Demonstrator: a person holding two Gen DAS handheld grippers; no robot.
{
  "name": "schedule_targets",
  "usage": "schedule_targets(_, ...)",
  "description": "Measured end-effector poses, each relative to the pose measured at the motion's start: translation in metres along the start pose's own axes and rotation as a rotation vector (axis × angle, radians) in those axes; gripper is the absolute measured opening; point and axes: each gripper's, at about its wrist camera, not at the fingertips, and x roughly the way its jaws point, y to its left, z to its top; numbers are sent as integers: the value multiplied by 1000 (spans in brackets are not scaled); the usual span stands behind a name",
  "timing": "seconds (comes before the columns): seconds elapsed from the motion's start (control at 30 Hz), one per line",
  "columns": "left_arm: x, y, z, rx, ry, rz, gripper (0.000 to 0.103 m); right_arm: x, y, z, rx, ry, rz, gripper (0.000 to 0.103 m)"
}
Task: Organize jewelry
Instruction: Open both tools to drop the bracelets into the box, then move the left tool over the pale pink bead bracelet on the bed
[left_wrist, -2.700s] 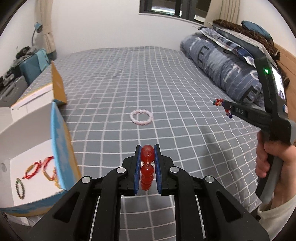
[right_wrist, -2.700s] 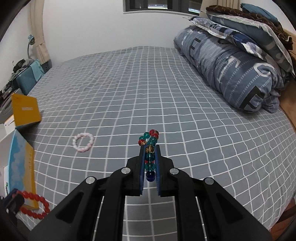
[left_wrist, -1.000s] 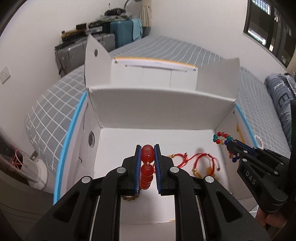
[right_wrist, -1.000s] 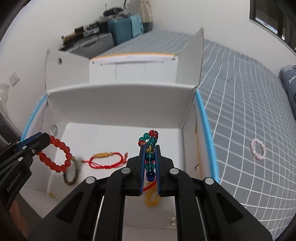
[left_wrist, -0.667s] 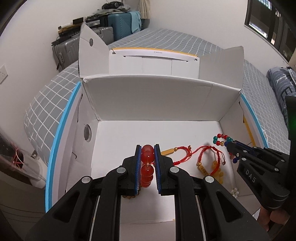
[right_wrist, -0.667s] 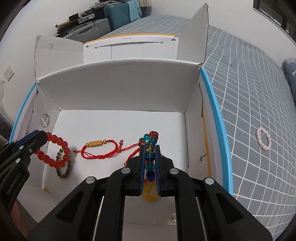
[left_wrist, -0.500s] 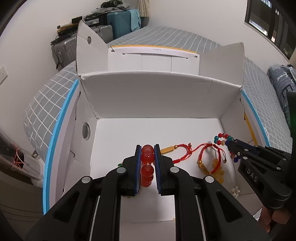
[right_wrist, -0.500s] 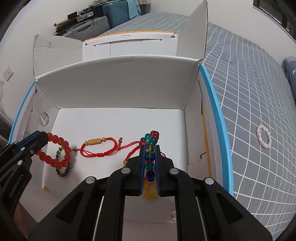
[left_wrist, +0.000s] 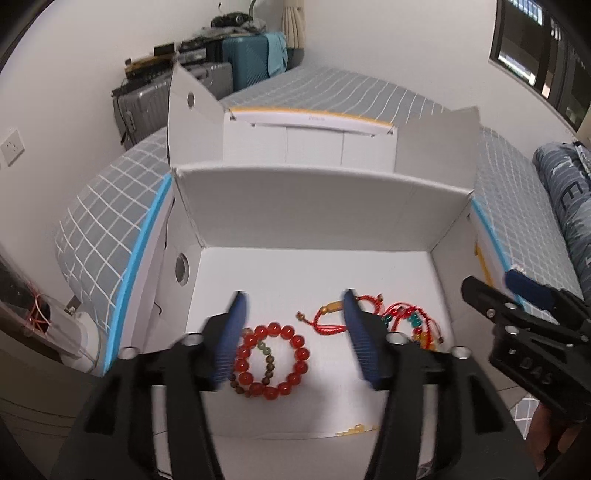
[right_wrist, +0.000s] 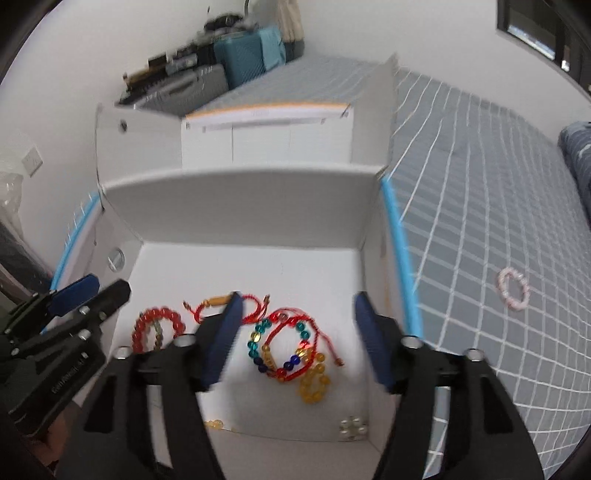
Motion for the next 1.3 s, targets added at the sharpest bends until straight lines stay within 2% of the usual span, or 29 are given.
schedule_targets(0.07, -8, -6, 1, 7, -26, -1, 77, -15, -11, 1, 18, -36, -15, 78)
schedule_targets(0.17, -15, -20, 1, 27, -47, -6, 87, -33, -29, -2, 38, -82, -42, 85)
schedule_targets(0.37, -23, -57, 0, 62, -77, -47, 97, -61, -79, -11, 79, -136, -125, 95)
schedule_targets(0.9, -45, -202, -14, 218, -105, -209, 97, -128, -208, -60, 200, -176, -292, 95)
schedule_targets(1.07, -32, -253, -15, 256, -52, -274, 97, -143, -255, -78, 262, -174, -335, 95)
schedule_targets(1.3, -3, -317, -15, 318, -15, -280, 97, -137, -323, -105, 361, -132, -386, 95)
